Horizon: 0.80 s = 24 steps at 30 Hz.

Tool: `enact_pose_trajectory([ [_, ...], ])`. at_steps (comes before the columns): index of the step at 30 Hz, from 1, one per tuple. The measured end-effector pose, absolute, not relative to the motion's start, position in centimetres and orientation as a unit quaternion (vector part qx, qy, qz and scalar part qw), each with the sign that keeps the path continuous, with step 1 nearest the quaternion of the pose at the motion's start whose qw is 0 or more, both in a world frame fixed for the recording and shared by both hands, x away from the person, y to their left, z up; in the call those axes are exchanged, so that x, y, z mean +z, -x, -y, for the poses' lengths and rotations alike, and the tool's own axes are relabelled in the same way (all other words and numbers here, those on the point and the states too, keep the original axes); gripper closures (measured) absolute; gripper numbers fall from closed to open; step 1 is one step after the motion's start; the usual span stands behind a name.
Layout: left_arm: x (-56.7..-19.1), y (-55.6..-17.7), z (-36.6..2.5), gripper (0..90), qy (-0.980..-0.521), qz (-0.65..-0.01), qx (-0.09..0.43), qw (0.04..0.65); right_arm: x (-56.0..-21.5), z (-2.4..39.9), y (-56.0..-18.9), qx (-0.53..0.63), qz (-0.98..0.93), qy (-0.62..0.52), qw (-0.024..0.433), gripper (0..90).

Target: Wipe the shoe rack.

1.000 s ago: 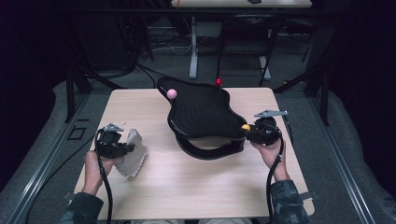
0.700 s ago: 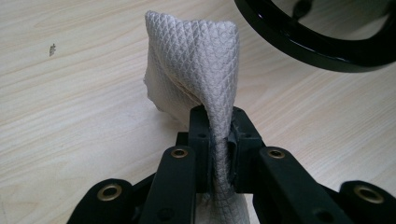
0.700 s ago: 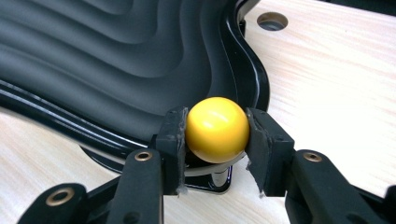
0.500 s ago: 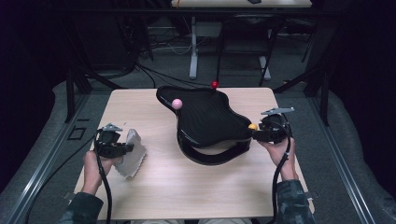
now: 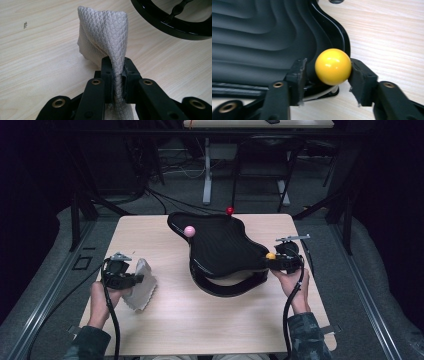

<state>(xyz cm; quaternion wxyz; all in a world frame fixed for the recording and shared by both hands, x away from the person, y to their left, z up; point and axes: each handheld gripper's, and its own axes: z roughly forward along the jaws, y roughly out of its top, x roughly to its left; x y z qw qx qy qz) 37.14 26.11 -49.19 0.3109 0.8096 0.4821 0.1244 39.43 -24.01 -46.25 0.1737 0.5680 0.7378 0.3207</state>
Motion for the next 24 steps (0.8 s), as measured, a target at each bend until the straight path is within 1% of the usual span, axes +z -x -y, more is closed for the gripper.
enact_pose_trajectory([
  [1,-49.2,-37.2,-26.1,81.8,-0.809,-0.483,0.124,0.31,-46.3,24.0,-39.5,0.321,-0.736,-0.569,0.177,58.5],
  [2,-49.2,-37.2,-26.2,81.8,-0.809,-0.483,0.124,0.311,-46.5,24.1,-39.5,0.322,-0.732,-0.57,0.186,59.1],
  [3,-49.2,-37.2,-26.2,81.8,-0.81,-0.482,0.123,0.31,-46.4,24.3,-39.5,0.326,-0.736,-0.567,0.175,59.3],
  [6,-49.3,-37.3,-26.2,81.8,-0.81,-0.484,0.121,0.309,-46.5,24.2,-39.5,0.322,-0.741,-0.559,0.188,59.8],
  [8,-49.2,-37.3,-26.3,81.8,-0.81,-0.484,0.121,0.309,-46.7,24.5,-39.7,0.339,-0.744,-0.546,0.183,59.8],
  [10,-49.2,-37.3,-26.3,81.8,-0.81,-0.482,0.122,0.31,-46.8,24.9,-39.8,0.352,-0.752,-0.531,0.166,60.0],
  [12,-49.2,-37.4,-26.4,81.8,-0.81,-0.483,0.122,0.31,-46.8,24.7,-39.9,0.351,-0.756,-0.525,0.173,60.0],
  [14,-49.2,-37.4,-26.3,81.8,-0.809,-0.484,0.123,0.309,-46.8,24.6,-40.0,0.352,-0.764,-0.515,0.165,59.9],
  [21,-49.1,-37.4,-26.0,81.8,-0.812,-0.479,0.122,0.31,-46.8,23.7,-40.7,0.353,-0.776,-0.498,0.161,59.8],
  [22,-49.2,-37.4,-26.0,81.8,-0.812,-0.479,0.122,0.31,-46.8,23.5,-40.8,0.353,-0.777,-0.494,0.167,59.8],
  [24,-49.3,-37.4,-26.1,81.8,-0.811,-0.48,0.121,0.311,-46.8,23.6,-41.0,0.353,-0.784,-0.485,0.159,59.8],
])
